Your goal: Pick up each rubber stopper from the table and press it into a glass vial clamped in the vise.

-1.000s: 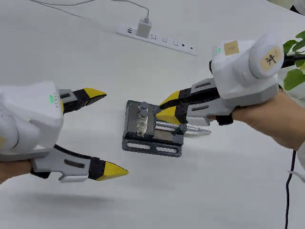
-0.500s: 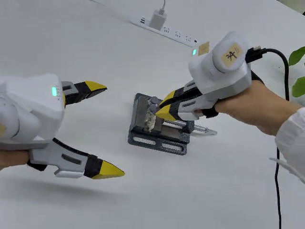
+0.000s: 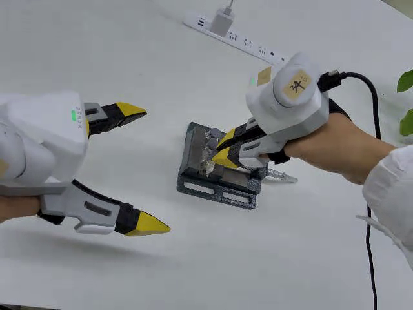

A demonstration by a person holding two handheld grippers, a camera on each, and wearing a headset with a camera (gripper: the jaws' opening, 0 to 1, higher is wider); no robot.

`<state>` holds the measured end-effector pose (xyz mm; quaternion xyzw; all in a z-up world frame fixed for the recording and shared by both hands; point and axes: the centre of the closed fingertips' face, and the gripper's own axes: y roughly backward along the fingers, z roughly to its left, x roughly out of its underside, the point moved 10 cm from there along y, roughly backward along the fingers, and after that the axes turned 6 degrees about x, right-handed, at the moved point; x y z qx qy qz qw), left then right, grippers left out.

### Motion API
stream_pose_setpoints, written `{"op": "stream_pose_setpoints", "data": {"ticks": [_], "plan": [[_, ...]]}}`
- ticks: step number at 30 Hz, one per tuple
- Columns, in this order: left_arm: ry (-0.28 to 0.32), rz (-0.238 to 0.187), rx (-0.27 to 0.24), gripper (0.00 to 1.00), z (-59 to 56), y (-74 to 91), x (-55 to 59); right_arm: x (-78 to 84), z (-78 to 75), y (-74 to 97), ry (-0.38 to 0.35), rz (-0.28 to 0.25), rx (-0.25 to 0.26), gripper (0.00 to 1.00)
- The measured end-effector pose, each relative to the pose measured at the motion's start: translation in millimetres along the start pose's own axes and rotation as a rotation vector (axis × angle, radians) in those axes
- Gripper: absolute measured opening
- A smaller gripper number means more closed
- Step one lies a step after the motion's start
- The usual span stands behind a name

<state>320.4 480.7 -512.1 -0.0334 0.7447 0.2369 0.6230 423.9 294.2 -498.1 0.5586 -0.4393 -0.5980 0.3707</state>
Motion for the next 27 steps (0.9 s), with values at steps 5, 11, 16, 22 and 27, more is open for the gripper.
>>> {"op": "stream_pose_setpoints", "data": {"ticks": [5, 11, 16, 22, 27], "plan": [[0.002, -0.003, 0.002, 0.99, -1.1, -0.6, 0.1, -0.6, 0.3, -1.5, 0.004, 0.006, -0.007, 0.06], [0.005, -0.005, 0.008, 0.99, -2.8, -1.7, 1.2, -2.3, 1.4, -1.5, 0.038, 0.027, -0.002, 0.06], [0.006, -0.011, 0.007, 0.99, -3.0, -1.8, 0.4, -5.7, 4.0, -1.2, 0.083, 0.054, 0.007, 0.06], [0.005, -0.014, 0.008, 0.99, -3.6, -2.4, 0.1, -9.1, 7.6, -1.3, 0.127, 0.077, 0.022, 0.05], [0.007, -0.018, 0.008, 0.99, -3.9, -2.9, 0.4, -11.7, 10.6, -1.7, 0.15, 0.104, 0.041, 0.05]]}}
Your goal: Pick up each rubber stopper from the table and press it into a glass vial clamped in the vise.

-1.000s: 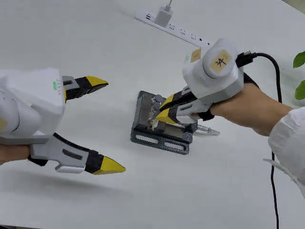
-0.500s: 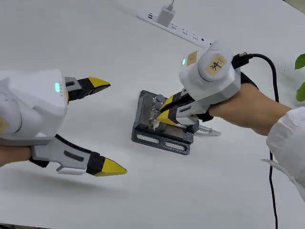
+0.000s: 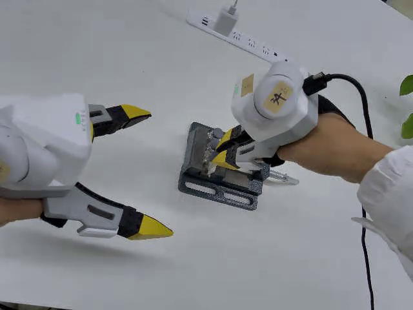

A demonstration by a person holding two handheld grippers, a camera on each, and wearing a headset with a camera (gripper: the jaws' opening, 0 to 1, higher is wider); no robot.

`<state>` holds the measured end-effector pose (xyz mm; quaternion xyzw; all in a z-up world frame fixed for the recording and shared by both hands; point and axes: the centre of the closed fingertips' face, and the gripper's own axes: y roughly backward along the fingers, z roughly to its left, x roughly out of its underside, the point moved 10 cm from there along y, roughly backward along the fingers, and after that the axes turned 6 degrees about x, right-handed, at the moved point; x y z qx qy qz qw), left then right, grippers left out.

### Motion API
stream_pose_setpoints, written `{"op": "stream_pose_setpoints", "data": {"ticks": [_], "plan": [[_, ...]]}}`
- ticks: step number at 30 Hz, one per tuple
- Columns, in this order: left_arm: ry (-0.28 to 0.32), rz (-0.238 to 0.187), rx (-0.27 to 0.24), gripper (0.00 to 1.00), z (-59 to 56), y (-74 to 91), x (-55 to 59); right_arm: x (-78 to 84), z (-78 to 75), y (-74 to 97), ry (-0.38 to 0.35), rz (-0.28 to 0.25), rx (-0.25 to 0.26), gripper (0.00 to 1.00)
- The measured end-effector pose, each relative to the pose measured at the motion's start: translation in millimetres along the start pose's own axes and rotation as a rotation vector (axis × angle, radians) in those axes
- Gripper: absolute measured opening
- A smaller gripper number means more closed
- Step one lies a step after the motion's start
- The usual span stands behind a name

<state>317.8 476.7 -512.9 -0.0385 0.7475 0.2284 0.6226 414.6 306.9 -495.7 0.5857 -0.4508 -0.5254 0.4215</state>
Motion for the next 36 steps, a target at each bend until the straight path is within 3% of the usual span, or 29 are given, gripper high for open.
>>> {"op": "stream_pose_setpoints", "data": {"ticks": [15, 36], "plan": [[-0.003, -0.01, 0.004, 0.97, 2.2, -3.9, -4.2, -3.1, -0.7, -2.4, -0.024, 0.021, 0.001, 0.05], [-0.002, -0.006, -0.001, 0.96, 0.8, -0.8, -6.8, 5.0, -2.7, 5.8, -0.072, -0.052, 0.004, 0.11]]}}
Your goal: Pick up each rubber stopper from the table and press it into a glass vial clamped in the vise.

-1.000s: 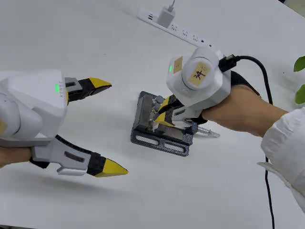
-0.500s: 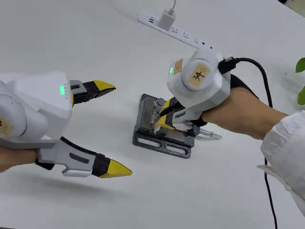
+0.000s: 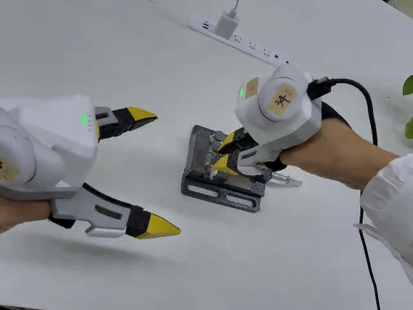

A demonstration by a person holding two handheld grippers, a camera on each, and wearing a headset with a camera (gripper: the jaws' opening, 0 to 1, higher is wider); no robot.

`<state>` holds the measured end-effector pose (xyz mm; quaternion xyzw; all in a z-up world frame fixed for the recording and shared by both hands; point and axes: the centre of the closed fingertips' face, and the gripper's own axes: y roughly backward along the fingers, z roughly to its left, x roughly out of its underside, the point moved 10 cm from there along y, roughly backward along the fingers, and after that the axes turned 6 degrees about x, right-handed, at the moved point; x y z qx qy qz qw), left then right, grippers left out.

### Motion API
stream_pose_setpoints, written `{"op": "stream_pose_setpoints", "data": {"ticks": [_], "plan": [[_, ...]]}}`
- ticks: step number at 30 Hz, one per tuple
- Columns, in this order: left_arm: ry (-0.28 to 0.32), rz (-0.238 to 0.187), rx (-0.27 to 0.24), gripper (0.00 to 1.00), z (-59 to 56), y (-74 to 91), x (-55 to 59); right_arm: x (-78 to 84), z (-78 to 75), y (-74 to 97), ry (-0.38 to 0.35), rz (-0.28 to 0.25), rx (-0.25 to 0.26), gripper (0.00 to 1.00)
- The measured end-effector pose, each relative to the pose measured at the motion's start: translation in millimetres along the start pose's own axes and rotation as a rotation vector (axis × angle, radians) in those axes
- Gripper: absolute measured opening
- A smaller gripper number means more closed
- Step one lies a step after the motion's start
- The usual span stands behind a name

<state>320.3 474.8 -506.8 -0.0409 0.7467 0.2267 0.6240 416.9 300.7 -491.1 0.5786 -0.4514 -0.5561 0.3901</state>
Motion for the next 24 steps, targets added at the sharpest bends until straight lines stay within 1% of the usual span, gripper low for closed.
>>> {"op": "stream_pose_setpoints", "data": {"ticks": [3, 7, 9, 10, 11, 14, 16, 18, 22, 24], "plan": [[0.0, 0.003, 0.0, 0.96, 0.1, 0.3, 0.9, 0.0, -2.9, 7.1, -0.013, -0.023, 0.009, 0.09], [0.0, 0.004, 0.001, 0.96, 0.6, 0.4, 1.4, 1.4, -4.7, 11.8, -0.039, -0.052, 0.011, 0.05], [0.0, 0.006, 0.0, 0.96, 1.0, 0.4, 2.0, 2.4, -4.5, 12.7, -0.048, -0.065, 0.001, 0.02], [0.0, 0.009, 0.0, 0.96, 1.2, 0.5, 2.3, 2.6, -3.5, 12.1, -0.051, -0.07, -0.011, 0.02], [0.0, 0.009, 0.001, 0.96, 1.3, 0.6, 2.3, 3.3, -1.9, 10.6, -0.058, -0.065, -0.029, 0.03], [0.001, 0.006, 0.003, 0.96, 1.1, 0.4, 1.7, 5.0, -1.5, 7.2, -0.041, -0.052, -0.017, 0.01], [-0.001, 0.008, 0.004, 0.96, 0.9, 0.3, 1.6, 4.7, -2.2, 6.4, -0.049, -0.059, -0.016, 0.02], [0.002, 0.007, 0.005, 0.96, 0.8, 0.2, 1.8, 5.2, -2.2, 4.8, -0.045, -0.057, -0.021, 0.0], [0.001, 0.01, 0.009, 0.95, 0.8, 0.0, 2.4, 8.0, -3.5, 0.9, -0.046, -0.046, -0.022, 0.01], [0.002, 0.009, 0.011, 0.95, 0.5, -0.1, 2.4, 7.8, -3.4, 0.4, -0.052, -0.049, -0.025, 0.01]]}}
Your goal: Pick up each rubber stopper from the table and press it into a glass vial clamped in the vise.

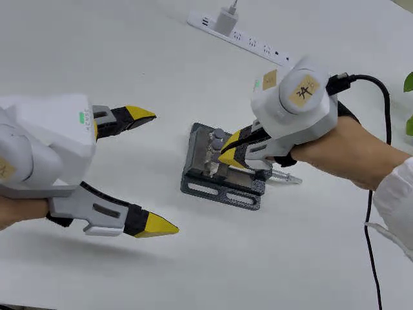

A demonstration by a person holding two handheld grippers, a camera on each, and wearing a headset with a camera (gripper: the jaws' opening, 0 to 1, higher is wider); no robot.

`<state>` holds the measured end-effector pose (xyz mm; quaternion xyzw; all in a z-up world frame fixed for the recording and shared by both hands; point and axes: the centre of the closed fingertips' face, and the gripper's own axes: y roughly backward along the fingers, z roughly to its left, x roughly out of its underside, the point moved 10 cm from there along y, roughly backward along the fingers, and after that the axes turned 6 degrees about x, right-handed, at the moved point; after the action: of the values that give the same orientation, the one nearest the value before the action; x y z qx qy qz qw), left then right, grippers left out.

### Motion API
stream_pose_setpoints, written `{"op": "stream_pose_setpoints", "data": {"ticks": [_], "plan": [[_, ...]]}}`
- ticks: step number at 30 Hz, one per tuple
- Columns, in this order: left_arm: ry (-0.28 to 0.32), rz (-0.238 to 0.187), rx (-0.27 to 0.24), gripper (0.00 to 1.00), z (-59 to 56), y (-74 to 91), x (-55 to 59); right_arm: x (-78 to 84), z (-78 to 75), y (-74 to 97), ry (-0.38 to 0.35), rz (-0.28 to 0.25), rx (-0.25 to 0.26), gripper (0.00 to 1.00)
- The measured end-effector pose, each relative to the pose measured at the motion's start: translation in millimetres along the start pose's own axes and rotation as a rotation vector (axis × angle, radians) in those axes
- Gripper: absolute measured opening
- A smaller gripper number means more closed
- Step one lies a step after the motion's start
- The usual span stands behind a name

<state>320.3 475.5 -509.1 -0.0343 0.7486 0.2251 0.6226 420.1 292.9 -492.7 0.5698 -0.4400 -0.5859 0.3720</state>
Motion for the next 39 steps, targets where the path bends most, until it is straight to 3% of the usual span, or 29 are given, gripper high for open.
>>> {"op": "stream_pose_setpoints", "data": {"ticks": [11, 18, 25, 39], "plan": [[0.005, -0.002, 0.002, 0.95, 0.6, -1.9, 0.2, -2.9, -0.3, -3.7, 0.01, 0.008, 0.002, 0.0], [0.006, -0.007, 0.0, 0.94, 2.3, -2.8, -0.3, -6.7, 3.7, -4.5, 0.084, 0.029, 0.015, 0.01], [0.008, -0.013, -0.001, 0.94, 2.8, -4.2, -0.2, -5.8, -0.1, -5.5, 0.086, 0.033, 0.009, 0.0], [0.014, -0.033, -0.005, 0.92, 5.8, -6.9, -2.2, -13.0, 3.4, -8.9, 0.127, 0.088, 0.002, 0.0]]}}
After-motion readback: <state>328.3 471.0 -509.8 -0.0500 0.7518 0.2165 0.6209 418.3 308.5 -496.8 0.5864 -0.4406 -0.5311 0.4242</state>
